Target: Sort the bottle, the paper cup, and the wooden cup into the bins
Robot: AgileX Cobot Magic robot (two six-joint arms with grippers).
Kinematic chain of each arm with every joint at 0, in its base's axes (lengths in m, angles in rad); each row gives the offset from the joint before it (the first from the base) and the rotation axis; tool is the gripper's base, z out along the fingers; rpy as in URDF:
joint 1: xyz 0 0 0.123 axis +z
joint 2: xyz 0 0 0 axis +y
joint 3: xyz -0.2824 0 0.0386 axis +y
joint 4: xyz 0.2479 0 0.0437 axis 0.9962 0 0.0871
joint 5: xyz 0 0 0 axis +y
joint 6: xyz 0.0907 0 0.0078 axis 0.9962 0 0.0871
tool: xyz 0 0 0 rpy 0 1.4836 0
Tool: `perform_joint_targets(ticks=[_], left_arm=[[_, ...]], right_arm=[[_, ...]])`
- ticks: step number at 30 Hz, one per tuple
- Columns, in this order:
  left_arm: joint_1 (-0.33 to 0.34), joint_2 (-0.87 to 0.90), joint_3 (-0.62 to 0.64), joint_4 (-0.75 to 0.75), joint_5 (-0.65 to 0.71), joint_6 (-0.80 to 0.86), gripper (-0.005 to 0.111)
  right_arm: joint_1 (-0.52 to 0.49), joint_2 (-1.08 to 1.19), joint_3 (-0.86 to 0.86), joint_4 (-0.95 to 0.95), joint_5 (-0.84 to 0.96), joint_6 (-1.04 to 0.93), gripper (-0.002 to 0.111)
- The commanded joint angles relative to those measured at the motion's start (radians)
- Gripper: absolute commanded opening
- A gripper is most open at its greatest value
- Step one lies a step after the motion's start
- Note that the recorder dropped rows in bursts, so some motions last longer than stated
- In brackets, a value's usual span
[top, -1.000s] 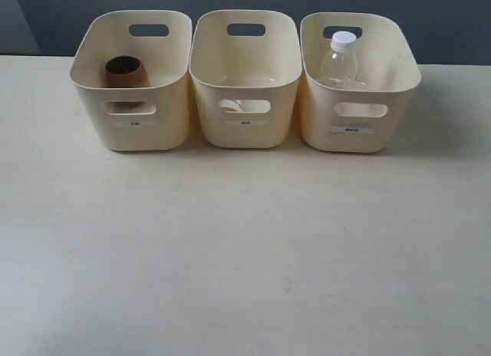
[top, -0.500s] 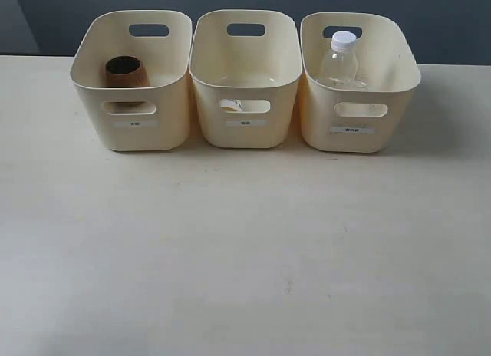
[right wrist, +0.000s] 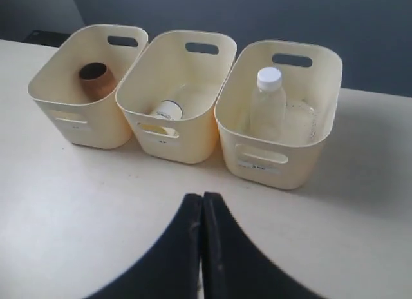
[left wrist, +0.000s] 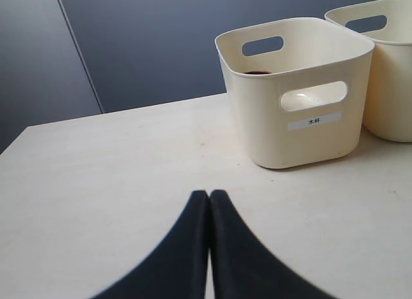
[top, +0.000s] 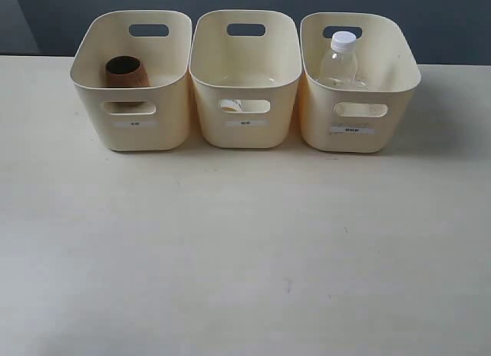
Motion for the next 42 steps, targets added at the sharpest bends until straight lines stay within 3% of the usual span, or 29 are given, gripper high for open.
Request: perform_joint_targets(ticks=[1,11,16,21,30,36,42], left_arm=[[-0.005,-0.005,0.001,-0.001,0.001,-0.002,0.000],[-0.005,-0.005,0.001,-0.001,0.001,-0.002,0.000],[-0.005,-0.005,0.001,-0.001,0.001,-0.002,0.000],[-0.003,-0.005,0.001,-0.001,0.001,-0.002,0.000],[-0.003,-0.005,0.001,-0.001,0.001,-0.002,0.000],[-0.003,-0.005,0.001,-0.001,0.001,-0.002,0.000],[-0.003,-0.005,0.001,-0.001,0.001,-0.002,0.000]], right_arm=[[-0.001,-0.077,0.253,-0.020,-0.144,0.061,-0.001],[-0.001,-0.206,0.795,-0.002,-0.760,0.192,-0.001],[-0.001,-0.206,0.937,-0.002,-0.972,0.205,-0.001],[-0.001,-0.206,0.981,-0.012,-1.062,0.205,-0.001],[-0.001,-0.208,1.000,-0.066,-1.064,0.199,-0.001],[-0.003,-0.275,1.123,-0.075,-1.326,0.155,-0.001],[-0.056,-0.418,1.123,-0.051,-1.265,0.131,-0.001]])
